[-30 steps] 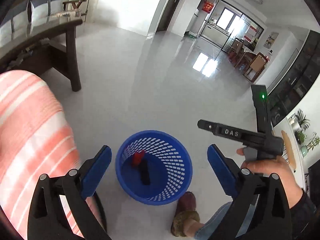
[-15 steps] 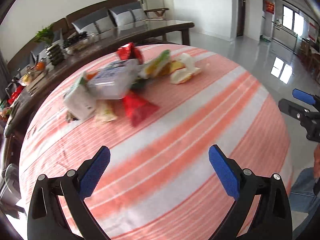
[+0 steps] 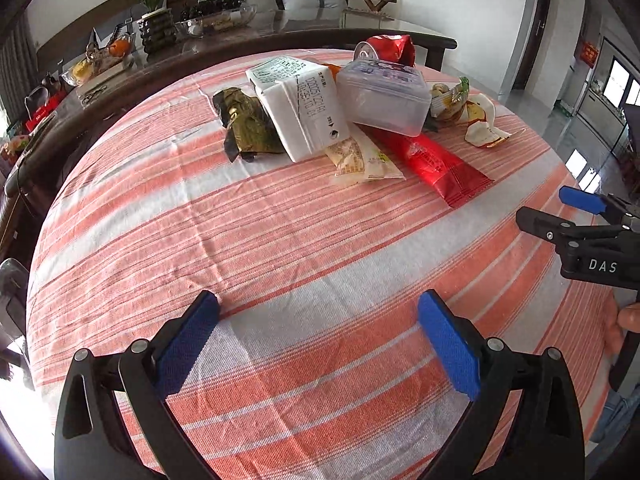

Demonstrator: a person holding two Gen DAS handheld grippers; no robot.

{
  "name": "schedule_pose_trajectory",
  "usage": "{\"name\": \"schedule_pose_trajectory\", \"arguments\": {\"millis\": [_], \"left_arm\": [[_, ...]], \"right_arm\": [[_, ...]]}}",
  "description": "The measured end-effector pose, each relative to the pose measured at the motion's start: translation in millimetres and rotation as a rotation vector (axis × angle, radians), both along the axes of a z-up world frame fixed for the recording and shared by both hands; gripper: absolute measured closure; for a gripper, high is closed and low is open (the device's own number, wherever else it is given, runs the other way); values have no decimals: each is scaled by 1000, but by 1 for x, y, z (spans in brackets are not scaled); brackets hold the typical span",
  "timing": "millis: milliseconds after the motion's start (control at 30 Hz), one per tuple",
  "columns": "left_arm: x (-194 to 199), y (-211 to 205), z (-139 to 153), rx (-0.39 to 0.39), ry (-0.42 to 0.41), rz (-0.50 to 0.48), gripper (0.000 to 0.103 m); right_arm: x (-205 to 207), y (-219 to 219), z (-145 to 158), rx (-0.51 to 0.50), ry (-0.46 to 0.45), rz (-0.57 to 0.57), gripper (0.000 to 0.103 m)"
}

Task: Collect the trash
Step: 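Return both tools over the table toward the remaining trash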

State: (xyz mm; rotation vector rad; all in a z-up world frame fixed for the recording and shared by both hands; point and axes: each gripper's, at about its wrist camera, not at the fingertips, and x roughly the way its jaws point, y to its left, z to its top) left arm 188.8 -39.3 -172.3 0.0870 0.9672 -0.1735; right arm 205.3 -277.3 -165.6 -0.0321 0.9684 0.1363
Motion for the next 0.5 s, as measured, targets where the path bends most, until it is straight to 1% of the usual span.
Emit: {"name": "schedule_pose_trajectory", "arguments": {"millis": [33, 500], "left_arm": [[1, -3, 0, 10, -1, 1, 4], [2, -3, -3, 4, -1, 3, 4]], "right_arm": [[0, 0, 0, 0, 0, 0, 4], [0, -5, -1, -4, 0, -1, 4]]}}
